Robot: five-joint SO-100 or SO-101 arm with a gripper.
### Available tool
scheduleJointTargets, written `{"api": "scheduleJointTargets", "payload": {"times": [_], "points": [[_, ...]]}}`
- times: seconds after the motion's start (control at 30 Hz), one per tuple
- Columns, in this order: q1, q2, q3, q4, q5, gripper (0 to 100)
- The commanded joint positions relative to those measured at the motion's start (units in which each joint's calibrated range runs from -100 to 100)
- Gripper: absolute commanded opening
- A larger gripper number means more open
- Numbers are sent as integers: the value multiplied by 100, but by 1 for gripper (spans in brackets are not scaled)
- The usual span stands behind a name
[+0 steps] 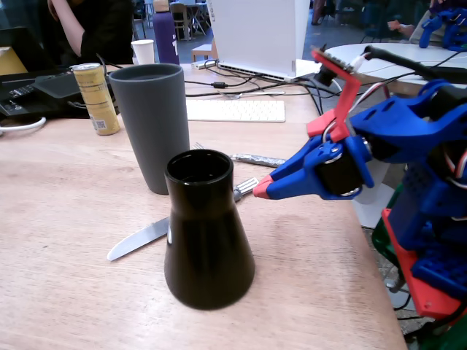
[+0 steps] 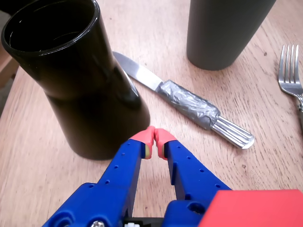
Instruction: Grab the fork and place it in gray glass
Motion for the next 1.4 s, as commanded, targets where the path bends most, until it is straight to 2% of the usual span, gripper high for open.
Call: {"api": "scheduleJointTargets", "payload": {"times": [0.0,1.13,1.23,1.37], "points": [[-20,-54,43,11,5,0],[-20,-28,-23,19,10,0],[-173,538,-929,134,10,0],[-173,1524,-2892,1382,-29,0]]}}
